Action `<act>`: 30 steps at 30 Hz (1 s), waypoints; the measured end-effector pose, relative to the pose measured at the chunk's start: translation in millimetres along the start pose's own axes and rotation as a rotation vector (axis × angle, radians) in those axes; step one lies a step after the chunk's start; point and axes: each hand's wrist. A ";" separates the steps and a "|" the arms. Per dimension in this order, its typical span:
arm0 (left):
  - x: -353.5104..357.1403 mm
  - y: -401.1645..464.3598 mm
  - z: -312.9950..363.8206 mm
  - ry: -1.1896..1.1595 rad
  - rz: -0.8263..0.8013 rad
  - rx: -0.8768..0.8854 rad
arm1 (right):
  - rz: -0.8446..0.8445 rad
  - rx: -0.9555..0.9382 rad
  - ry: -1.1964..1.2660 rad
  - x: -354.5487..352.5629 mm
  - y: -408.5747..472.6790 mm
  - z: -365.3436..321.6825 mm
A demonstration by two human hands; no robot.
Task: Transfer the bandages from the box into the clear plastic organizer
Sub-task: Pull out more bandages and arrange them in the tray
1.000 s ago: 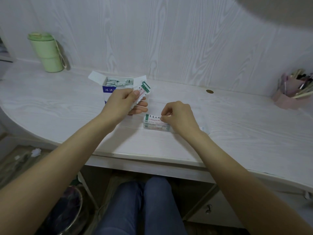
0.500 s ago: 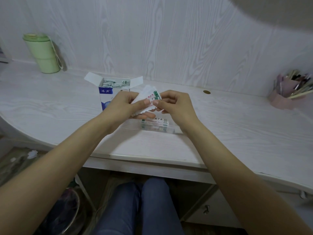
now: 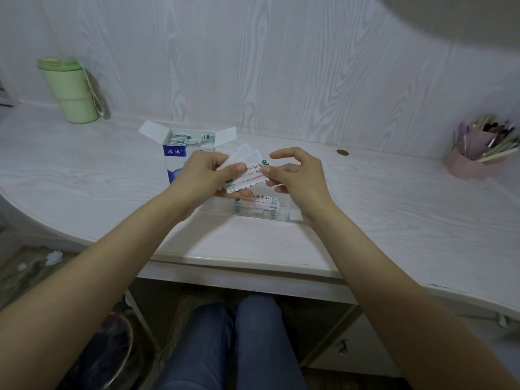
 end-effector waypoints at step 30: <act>-10.8 -0.3 -6.2 0.062 0.172 0.081 | -0.198 0.129 -0.810 2.0 10.1 13.6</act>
Point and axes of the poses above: each hand's wrist, its own y-axis towards the middle knuckle, its own x-axis out of the palm, z = x × y, and after that the axes turned 14 degrees about -z, right-handed
